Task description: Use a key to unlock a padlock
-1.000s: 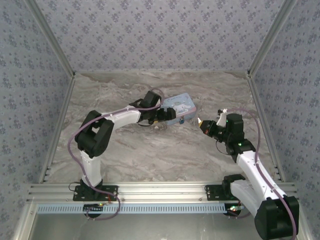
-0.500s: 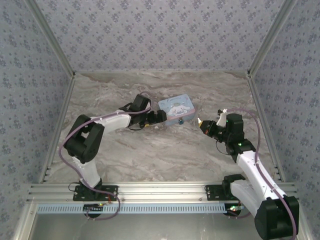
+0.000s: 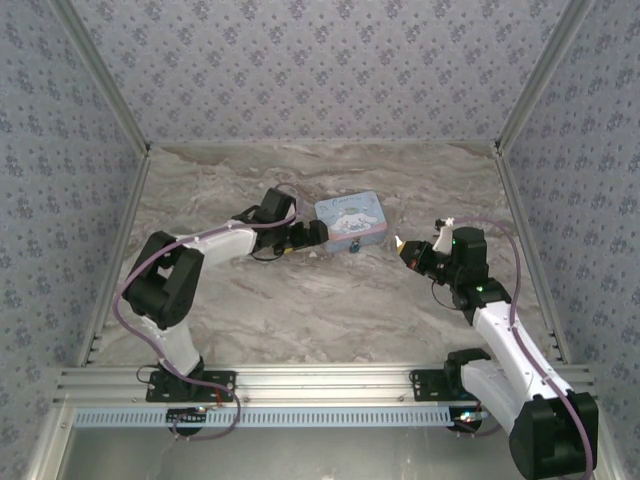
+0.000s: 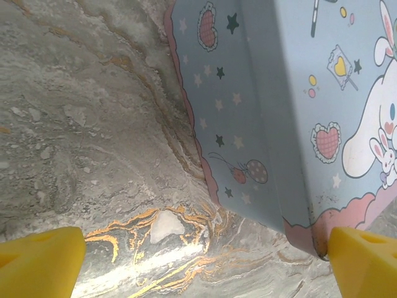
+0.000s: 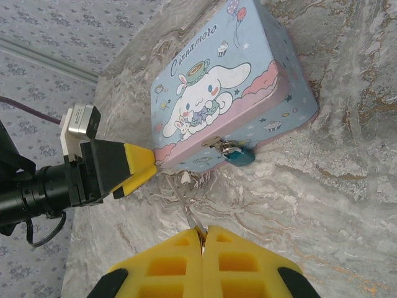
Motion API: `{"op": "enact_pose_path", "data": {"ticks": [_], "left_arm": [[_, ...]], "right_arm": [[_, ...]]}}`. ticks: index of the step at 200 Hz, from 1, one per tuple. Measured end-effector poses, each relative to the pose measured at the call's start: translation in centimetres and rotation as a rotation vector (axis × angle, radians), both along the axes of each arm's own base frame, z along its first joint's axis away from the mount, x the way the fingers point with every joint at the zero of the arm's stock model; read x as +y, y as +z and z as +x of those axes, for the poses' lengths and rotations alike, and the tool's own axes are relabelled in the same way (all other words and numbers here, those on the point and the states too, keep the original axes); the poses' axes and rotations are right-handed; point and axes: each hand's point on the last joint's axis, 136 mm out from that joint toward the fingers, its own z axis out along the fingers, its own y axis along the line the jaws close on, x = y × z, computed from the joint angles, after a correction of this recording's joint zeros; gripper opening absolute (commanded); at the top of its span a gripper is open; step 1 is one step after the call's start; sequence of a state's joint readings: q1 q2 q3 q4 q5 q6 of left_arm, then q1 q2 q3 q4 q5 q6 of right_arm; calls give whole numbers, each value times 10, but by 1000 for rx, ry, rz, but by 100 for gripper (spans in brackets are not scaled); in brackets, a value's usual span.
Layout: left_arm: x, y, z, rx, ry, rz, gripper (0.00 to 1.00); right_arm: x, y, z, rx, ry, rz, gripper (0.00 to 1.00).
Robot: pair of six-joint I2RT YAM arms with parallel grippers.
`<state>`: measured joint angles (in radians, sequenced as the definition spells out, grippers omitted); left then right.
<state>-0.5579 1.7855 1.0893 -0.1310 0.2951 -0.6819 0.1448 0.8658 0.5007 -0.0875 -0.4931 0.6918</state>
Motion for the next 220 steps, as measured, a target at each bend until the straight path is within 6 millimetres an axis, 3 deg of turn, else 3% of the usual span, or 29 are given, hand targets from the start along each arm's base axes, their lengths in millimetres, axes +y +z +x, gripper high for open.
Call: {"op": "enact_pose_path", "data": {"ticks": [64, 106, 144, 189, 220], "left_arm": [[-19, 13, -5, -14, -49, -35, 99], [-34, 17, 6, -31, -63, -48, 97], [-30, 1, 7, -6, -47, -9, 95], [-27, -1, 6, -15, -48, -3, 94], [-12, -3, -3, -16, -33, -8, 94]], "right_arm": [[5, -5, -1, 23, 15, 2, 0], [7, -6, -2, 24, 23, 2, 0], [8, -6, -2, 26, 23, 4, 0], [8, -9, -2, 38, 23, 2, 0], [10, -13, -2, 52, 28, -1, 0]]}}
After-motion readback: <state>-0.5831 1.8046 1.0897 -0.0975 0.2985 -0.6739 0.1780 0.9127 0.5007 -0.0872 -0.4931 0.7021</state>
